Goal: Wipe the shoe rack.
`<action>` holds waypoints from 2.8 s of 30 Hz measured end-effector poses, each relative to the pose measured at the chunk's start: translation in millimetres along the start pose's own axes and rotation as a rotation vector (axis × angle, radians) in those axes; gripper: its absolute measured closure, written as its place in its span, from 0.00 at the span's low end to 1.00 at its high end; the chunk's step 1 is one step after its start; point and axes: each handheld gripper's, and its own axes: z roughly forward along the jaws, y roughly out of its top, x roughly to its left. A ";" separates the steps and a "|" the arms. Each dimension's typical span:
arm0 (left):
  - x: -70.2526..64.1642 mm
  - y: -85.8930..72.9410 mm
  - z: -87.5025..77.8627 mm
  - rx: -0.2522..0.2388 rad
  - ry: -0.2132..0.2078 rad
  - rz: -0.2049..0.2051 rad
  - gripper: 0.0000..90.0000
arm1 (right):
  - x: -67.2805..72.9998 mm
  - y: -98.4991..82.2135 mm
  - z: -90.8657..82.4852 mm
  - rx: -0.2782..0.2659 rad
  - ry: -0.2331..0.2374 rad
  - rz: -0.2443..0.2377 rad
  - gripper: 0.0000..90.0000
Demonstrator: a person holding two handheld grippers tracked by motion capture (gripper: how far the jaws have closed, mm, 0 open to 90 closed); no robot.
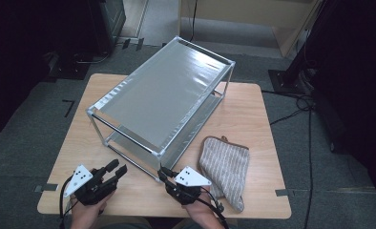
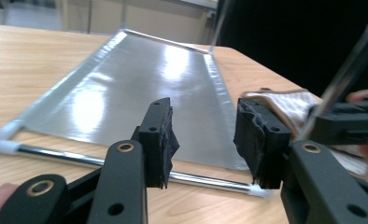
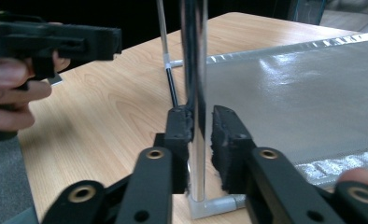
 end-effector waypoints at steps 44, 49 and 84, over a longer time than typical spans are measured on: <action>38.1 29.4 51.1 -0.012 0.006 0.104 0.89 | -44.3 -29.9 -78.5 -0.039 -0.310 0.073 0.91; 36.1 26.1 40.1 -0.008 0.004 0.114 0.89 | -43.2 -26.8 -72.5 -0.019 -0.356 0.056 0.91; -9.1 -3.8 -23.6 0.011 -0.013 0.158 0.90 | -84.0 3.7 -0.7 -0.038 -0.464 0.143 0.89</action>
